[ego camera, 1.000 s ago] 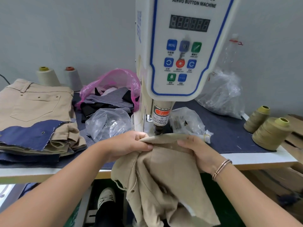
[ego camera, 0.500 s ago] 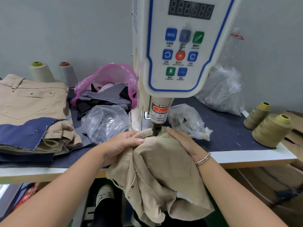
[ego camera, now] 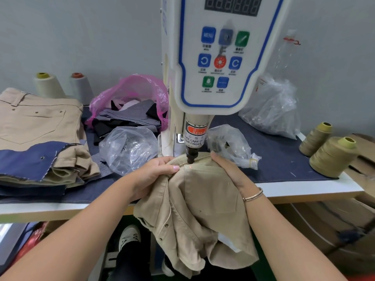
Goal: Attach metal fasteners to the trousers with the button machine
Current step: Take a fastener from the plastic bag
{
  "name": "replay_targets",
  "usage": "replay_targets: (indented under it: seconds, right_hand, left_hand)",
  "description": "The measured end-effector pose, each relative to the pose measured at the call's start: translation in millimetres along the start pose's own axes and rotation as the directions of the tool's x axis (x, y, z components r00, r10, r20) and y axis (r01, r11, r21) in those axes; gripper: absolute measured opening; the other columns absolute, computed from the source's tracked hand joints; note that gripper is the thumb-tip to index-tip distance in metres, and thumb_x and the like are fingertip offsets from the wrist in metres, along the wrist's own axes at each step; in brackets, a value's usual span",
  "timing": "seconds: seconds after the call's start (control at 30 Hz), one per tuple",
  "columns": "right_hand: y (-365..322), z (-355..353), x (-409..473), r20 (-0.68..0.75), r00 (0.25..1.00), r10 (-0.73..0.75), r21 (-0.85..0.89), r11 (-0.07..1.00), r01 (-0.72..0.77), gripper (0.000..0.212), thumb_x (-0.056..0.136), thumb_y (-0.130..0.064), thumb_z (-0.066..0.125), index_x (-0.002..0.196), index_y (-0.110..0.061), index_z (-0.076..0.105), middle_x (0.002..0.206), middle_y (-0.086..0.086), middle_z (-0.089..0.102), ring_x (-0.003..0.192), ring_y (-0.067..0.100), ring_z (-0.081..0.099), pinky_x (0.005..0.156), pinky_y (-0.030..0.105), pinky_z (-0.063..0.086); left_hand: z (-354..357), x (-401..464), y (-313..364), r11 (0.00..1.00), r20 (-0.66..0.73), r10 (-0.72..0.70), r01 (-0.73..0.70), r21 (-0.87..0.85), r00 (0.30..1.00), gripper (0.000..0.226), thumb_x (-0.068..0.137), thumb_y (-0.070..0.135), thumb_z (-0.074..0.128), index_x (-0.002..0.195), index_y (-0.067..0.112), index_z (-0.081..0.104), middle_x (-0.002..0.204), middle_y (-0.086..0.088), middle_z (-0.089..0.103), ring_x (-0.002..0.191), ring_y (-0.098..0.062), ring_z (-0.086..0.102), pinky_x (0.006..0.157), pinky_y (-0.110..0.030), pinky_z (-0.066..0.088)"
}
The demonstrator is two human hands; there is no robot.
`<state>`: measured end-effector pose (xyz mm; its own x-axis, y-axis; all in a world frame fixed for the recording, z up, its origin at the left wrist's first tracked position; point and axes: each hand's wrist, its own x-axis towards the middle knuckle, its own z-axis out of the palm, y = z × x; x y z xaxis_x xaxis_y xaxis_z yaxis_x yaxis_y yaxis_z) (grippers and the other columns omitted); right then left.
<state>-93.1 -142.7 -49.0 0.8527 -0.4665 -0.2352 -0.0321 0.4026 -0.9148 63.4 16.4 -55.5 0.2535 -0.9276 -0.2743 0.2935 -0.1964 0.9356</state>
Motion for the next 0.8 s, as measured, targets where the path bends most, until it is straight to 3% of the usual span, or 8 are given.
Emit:
replay_targets:
  seconds: [0.17,0.6,0.8]
  right_hand:
    - [0.5,-1.2,0.8,0.013,1.000,0.008,-0.029,1.000,-0.008,0.026,0.078,-0.042,0.062,0.085,-0.023,0.079,0.096,0.001,0.074,0.091,0.010,0.069,0.075,0.019,0.053]
    - [-0.7,0.4,1.1,0.014,0.999,0.047,-0.052,0.998,-0.046,0.028,0.078,-0.042,0.063,0.086,-0.020,0.079,0.096,0.003,0.074,0.089,0.012,0.069,0.075,0.021,0.054]
    - [4.0,4.4,-8.8,0.099,0.988,0.120,-0.081,0.990,-0.113,0.033,0.077,-0.041,0.064,0.095,-0.017,0.078,0.098,0.007,0.073,0.087,0.013,0.070,0.074,0.023,0.054]
  left_hand:
    - [-0.3,0.3,-1.9,0.999,0.014,0.012,-0.011,-0.030,1.000,0.047,0.075,0.017,0.063,0.120,0.004,0.060,0.121,-0.022,0.063,0.104,-0.029,0.063,0.095,-0.038,0.049]
    - [0.0,-3.1,0.1,1.000,0.011,0.006,-0.006,-0.007,1.000,0.056,0.074,0.016,0.063,0.126,-0.001,0.053,0.126,-0.027,0.057,0.109,-0.033,0.058,0.097,-0.041,0.046]
    - [-3.4,-13.3,1.8,0.997,0.089,-0.049,0.044,0.064,0.995,0.048,0.075,0.019,0.062,0.121,0.004,0.060,0.116,-0.023,0.064,0.101,-0.030,0.063,0.087,-0.037,0.052]
